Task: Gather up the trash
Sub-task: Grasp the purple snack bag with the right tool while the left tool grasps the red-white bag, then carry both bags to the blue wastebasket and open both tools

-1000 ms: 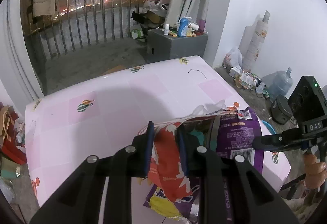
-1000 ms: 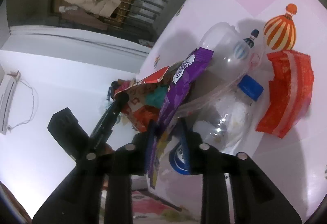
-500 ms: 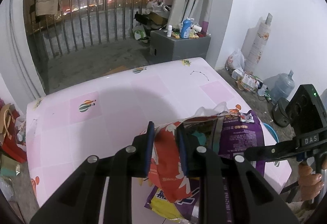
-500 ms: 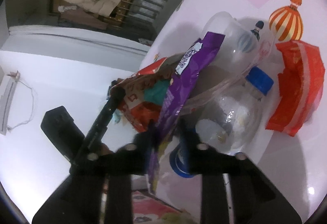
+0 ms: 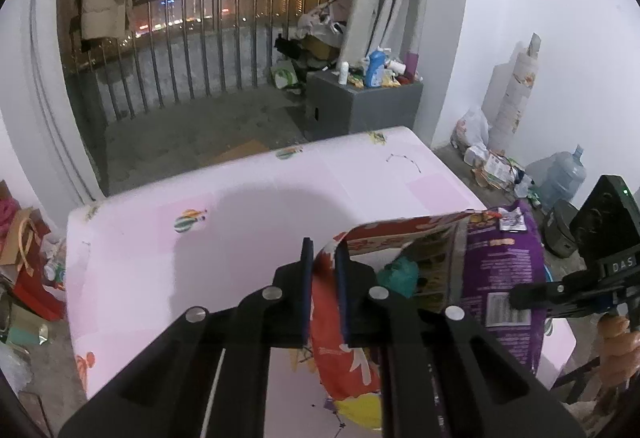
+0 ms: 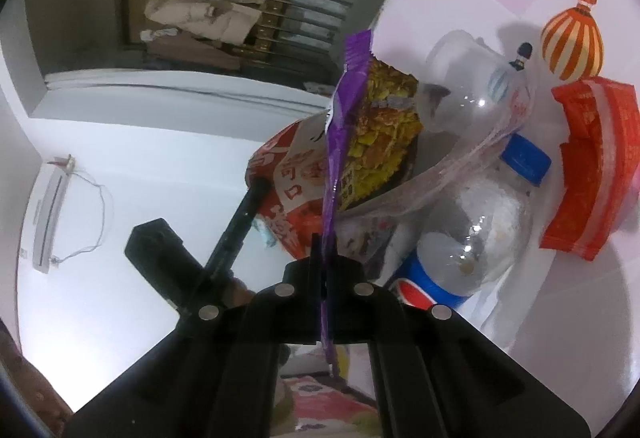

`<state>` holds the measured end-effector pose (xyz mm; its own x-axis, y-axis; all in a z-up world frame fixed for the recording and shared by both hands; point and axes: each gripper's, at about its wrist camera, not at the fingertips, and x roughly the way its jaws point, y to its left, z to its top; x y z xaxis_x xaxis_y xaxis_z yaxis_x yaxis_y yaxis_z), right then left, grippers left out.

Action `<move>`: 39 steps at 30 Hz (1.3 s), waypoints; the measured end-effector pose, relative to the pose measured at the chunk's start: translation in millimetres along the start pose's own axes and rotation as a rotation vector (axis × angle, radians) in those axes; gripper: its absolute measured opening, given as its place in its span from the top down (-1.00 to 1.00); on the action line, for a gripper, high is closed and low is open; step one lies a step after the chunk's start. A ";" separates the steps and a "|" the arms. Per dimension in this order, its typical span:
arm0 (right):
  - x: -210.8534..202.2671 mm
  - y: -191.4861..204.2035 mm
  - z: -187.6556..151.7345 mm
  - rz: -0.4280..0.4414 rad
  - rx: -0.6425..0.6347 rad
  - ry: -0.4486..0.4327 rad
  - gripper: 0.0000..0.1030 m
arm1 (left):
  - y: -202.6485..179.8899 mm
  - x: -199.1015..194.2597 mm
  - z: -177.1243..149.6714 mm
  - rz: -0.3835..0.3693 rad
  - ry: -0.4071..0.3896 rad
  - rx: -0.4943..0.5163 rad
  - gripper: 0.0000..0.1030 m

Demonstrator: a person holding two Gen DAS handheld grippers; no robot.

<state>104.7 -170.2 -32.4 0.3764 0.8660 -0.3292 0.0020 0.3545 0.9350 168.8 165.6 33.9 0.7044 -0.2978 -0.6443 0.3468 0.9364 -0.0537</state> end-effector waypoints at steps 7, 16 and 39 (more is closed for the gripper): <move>-13.4 1.8 -4.1 0.048 0.002 -0.010 1.00 | 7.0 -21.1 7.5 0.027 -0.050 -0.013 0.86; -37.0 10.0 -15.9 0.095 -0.028 -0.034 1.00 | 8.7 -59.1 21.1 0.060 -0.138 -0.013 0.87; -146.4 0.1 -45.4 0.138 -0.095 -0.332 1.00 | -76.3 -106.5 57.3 0.021 -0.309 0.106 0.88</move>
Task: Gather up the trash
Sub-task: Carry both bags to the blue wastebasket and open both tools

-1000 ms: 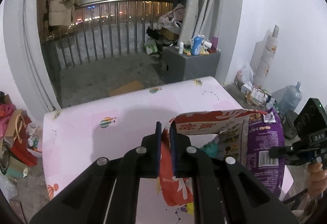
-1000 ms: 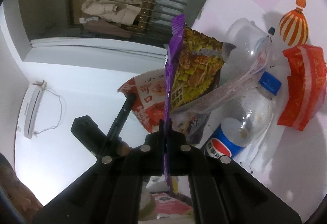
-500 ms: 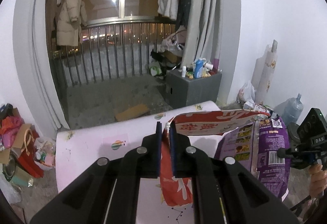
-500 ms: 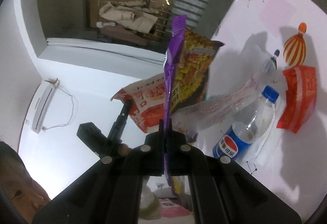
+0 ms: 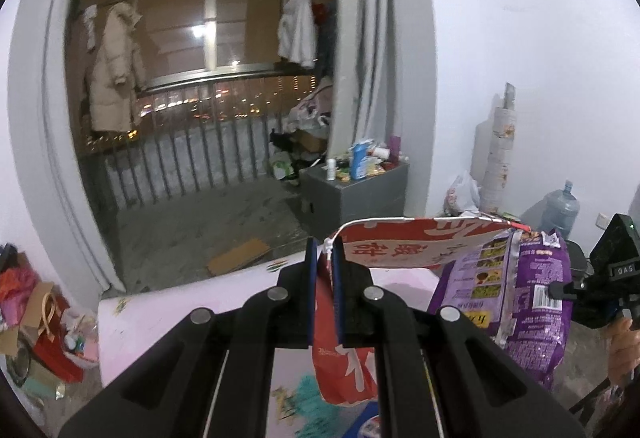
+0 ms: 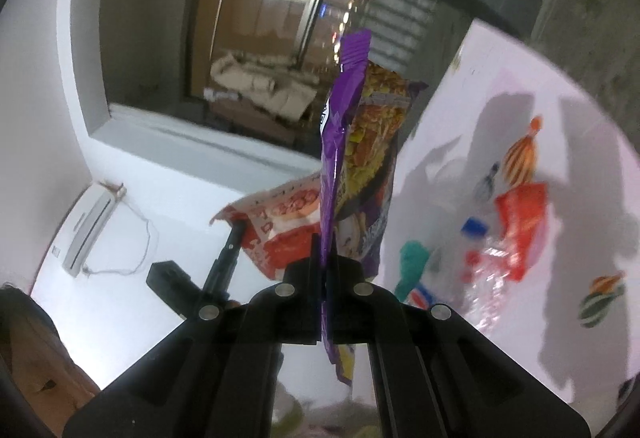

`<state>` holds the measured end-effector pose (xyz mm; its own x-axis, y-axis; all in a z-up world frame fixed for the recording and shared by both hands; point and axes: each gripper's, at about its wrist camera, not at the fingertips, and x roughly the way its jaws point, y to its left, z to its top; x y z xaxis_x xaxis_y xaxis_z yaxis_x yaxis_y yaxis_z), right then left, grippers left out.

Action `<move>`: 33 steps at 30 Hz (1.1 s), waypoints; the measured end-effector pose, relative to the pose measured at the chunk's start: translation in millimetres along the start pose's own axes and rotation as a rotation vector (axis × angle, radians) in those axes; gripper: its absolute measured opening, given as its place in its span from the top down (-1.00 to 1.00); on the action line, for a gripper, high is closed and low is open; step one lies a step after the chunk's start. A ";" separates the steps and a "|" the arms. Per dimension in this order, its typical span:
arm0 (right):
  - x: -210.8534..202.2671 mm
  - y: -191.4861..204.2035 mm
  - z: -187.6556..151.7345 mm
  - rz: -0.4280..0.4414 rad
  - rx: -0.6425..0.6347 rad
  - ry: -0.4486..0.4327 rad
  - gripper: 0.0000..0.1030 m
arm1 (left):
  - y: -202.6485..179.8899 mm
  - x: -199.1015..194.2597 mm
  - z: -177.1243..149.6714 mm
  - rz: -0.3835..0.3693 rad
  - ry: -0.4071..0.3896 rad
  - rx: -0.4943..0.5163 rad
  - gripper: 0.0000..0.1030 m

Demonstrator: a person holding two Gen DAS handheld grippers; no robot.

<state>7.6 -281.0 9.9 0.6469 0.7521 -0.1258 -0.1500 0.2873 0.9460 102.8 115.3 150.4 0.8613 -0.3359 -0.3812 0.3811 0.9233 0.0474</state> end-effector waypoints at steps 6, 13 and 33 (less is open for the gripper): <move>-60.3 -9.2 8.2 -0.050 -0.024 -0.160 1.00 | -61.6 25.7 18.7 -0.097 0.003 0.057 0.88; -118.9 -26.2 23.1 -0.181 -0.035 -0.355 1.00 | -154.1 76.0 32.7 -0.262 0.080 0.130 0.88; -214.0 -177.4 60.6 -0.763 0.148 -0.589 1.00 | -456.3 322.8 -58.0 -0.554 0.703 0.160 0.86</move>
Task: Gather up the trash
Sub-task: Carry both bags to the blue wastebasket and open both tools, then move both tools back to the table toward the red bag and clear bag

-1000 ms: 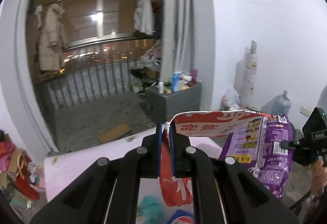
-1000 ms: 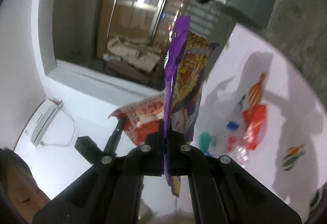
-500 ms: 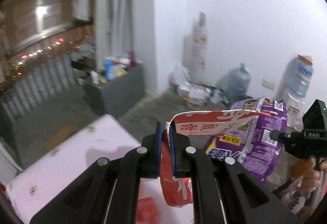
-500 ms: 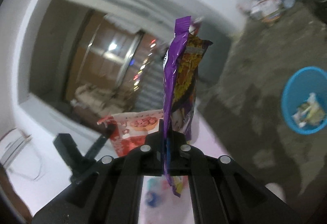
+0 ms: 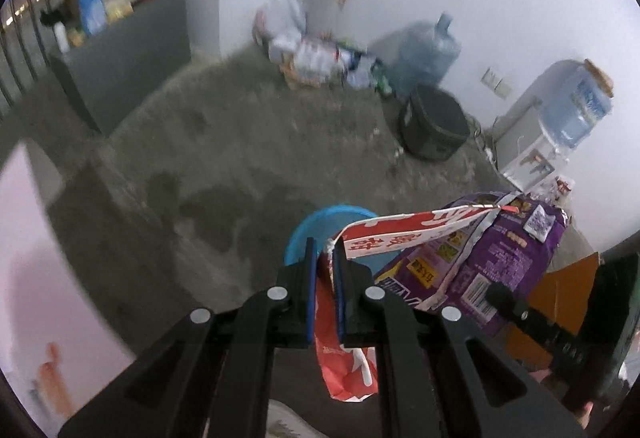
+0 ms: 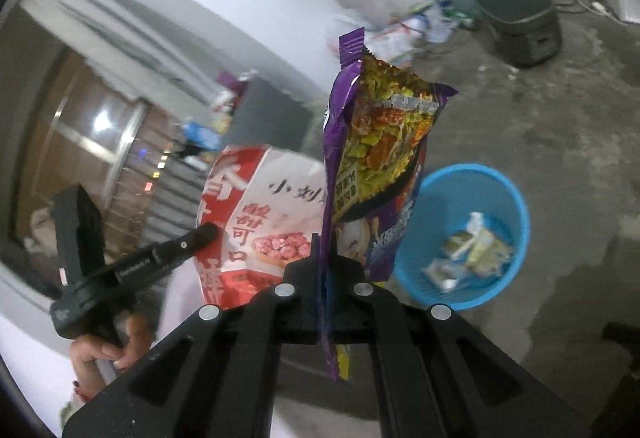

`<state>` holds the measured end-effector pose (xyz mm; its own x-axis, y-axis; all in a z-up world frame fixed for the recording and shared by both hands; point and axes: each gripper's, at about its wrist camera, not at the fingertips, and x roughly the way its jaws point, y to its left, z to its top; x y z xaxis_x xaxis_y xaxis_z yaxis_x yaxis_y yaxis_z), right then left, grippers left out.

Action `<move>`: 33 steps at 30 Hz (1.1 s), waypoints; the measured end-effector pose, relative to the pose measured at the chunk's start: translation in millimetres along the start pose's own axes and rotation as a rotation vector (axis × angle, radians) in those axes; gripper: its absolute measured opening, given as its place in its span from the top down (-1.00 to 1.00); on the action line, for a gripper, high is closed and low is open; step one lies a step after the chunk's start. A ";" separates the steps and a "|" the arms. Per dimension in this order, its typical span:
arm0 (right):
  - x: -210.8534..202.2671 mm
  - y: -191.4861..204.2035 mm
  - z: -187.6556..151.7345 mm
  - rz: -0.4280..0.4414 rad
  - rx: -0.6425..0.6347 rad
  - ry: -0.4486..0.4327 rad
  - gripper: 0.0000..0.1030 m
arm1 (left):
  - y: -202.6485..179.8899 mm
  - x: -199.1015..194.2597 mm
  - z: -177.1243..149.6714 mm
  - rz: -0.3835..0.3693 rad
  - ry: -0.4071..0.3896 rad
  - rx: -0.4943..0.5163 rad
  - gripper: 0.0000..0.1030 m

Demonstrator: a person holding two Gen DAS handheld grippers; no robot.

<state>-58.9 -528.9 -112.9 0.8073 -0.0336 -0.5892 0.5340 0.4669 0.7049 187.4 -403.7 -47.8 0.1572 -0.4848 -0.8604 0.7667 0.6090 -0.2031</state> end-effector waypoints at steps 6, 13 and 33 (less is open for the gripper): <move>34.4 -38.7 15.3 -0.103 0.025 0.044 0.99 | -17.7 89.3 10.2 -0.003 0.100 -0.017 0.83; 95.2 -126.0 21.0 -0.249 0.238 0.148 -0.19 | -16.4 165.8 -9.1 0.084 0.216 -0.045 -0.02; 22.5 -106.7 12.0 -0.306 0.214 0.003 -0.19 | 18.6 20.6 2.2 0.104 0.033 0.023 -0.13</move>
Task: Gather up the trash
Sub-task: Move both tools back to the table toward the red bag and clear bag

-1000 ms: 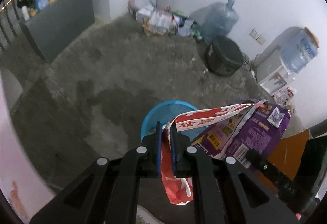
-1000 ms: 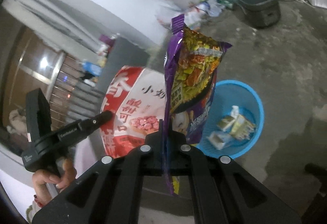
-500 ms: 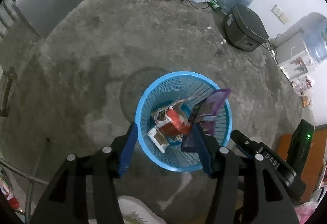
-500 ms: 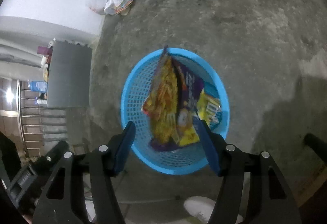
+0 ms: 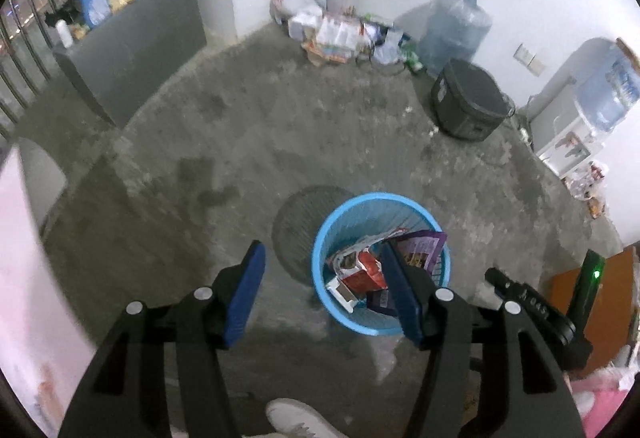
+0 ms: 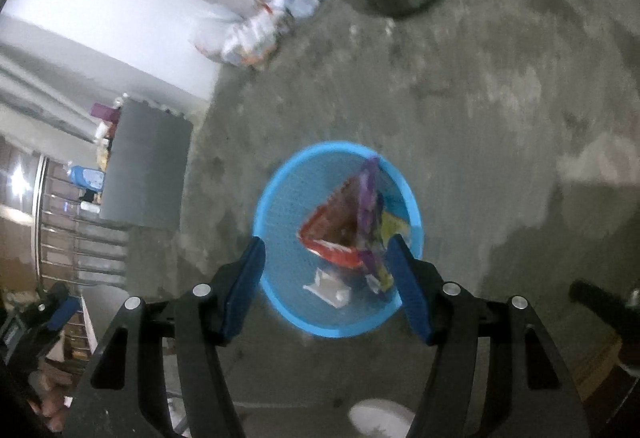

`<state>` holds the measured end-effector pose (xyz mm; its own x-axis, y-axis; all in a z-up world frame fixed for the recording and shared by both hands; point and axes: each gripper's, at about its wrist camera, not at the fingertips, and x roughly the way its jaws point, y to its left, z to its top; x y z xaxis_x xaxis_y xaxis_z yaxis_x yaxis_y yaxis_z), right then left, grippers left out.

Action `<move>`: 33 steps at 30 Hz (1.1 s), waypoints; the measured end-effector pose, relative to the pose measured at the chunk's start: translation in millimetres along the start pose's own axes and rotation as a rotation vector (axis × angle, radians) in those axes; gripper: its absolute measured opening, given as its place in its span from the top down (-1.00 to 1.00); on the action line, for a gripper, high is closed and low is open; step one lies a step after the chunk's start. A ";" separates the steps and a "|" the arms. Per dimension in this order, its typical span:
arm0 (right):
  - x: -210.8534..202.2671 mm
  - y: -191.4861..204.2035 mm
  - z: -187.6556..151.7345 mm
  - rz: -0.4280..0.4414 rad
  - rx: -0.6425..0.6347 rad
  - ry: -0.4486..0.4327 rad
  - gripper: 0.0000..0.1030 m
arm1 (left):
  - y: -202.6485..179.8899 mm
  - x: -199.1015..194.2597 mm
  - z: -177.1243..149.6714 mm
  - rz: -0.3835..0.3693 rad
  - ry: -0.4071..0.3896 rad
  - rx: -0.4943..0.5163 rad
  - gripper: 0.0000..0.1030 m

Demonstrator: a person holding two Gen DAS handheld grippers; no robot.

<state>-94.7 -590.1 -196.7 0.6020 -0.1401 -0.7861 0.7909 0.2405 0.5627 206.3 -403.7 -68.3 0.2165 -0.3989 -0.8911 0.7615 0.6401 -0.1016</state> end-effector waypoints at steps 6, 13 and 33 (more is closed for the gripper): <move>-55.0 67.3 -21.4 0.092 -0.217 -0.077 -0.23 | 61.0 -140.7 -27.0 0.017 -0.204 -0.026 -0.15; -97.3 162.9 -80.2 0.281 -0.556 -0.011 -0.28 | 169.2 -305.4 -130.0 0.231 -0.448 -0.195 -0.32; -76.9 301.2 -242.0 0.480 -0.835 0.430 -0.32 | 266.8 -356.8 -367.5 0.192 -0.504 -0.443 -0.32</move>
<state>70.5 -274.4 -28.6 0.6130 0.4578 -0.6440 0.0550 0.7884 0.6127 107.7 150.7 60.0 0.6613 -0.4394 -0.6080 0.3835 0.8946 -0.2294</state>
